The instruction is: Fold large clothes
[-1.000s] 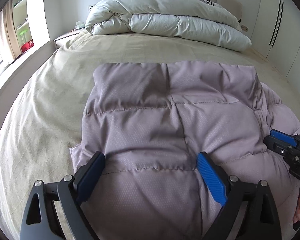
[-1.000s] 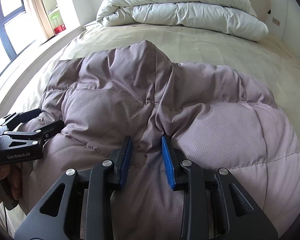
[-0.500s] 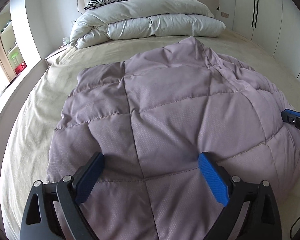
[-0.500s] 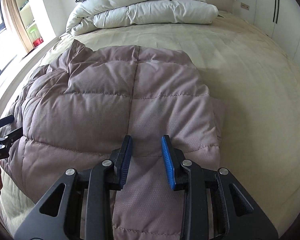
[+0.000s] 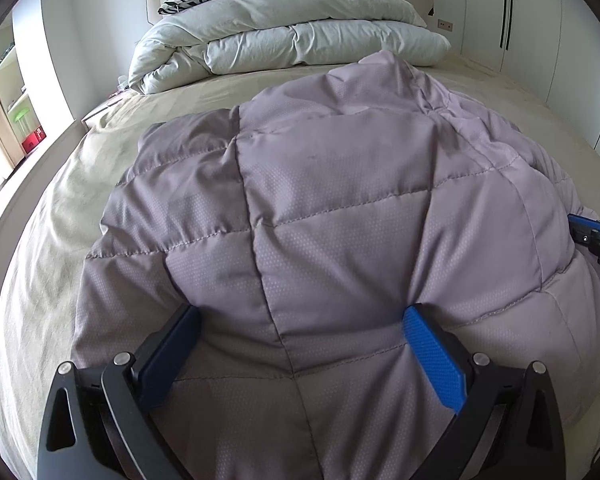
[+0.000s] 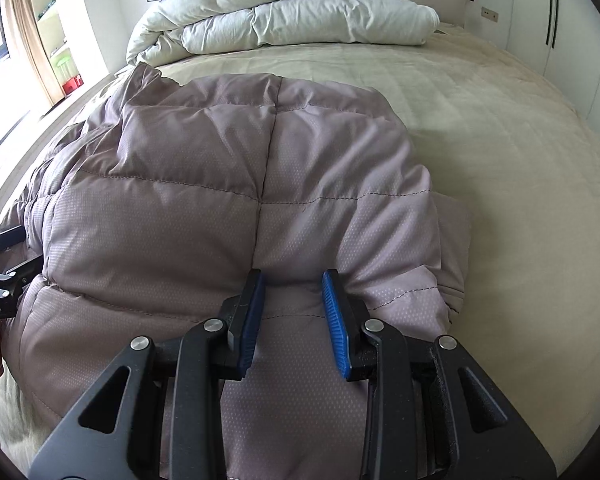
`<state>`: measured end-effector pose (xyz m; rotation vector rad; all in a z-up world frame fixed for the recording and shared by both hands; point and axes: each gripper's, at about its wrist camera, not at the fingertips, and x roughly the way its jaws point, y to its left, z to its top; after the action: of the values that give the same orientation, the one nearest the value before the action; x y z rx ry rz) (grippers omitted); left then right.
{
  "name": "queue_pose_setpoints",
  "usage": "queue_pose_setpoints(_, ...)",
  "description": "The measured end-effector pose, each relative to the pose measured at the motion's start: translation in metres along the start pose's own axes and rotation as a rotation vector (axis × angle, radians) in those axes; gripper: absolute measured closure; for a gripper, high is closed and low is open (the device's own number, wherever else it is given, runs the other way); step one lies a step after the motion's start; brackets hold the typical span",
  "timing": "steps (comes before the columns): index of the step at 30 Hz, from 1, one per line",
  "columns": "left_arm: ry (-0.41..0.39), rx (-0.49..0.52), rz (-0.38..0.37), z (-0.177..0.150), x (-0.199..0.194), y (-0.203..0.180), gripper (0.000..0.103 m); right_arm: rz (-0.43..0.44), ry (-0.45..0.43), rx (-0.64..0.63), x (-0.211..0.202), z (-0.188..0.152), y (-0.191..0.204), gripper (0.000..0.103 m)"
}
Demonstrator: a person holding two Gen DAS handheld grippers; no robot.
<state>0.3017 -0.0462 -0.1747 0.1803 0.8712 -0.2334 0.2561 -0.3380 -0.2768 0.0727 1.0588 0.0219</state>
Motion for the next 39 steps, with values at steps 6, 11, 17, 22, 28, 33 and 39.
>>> queue_pose_setpoints(6, 0.026, -0.025, -0.032, 0.003, -0.010, 0.004, 0.001, -0.046, 0.045, -0.018, -0.003, 0.012, 0.006, 0.073)
queue_pose_setpoints(11, -0.087, -0.086, 0.013, 0.017, -0.061, 0.027, 0.015, 0.070, -0.040, 0.044, -0.049, 0.046, 0.035, 0.073)
queue_pose_setpoints(17, -0.055, -0.063, 0.100, 0.047, -0.034, 0.052, 0.015, 0.120, -0.006, -0.099, -0.016, 0.100, 0.122, 0.073)
queue_pose_setpoints(22, 0.020, -0.086, 0.072, 0.045, 0.012, 0.070, 0.005, 0.022, 0.108, -0.147, 0.050, 0.138, 0.156, 0.073)
queue_pose_setpoints(28, 0.039, -0.170, -0.016, 0.044, 0.036, 0.086, 0.000, 0.047, 0.235, -0.093, 0.109, 0.158, 0.151, 0.073)
queue_pose_setpoints(33, 0.038, -0.201, -0.060, 0.044, 0.045, 0.090, 0.000, 0.069, 0.198, -0.069, 0.130, 0.163, 0.143, 0.073)
queue_pose_setpoints(39, 0.047, -0.277, -0.145, 0.041, 0.043, 0.104, 0.000, 0.128, 0.149, -0.005, 0.126, 0.157, 0.123, 0.072)
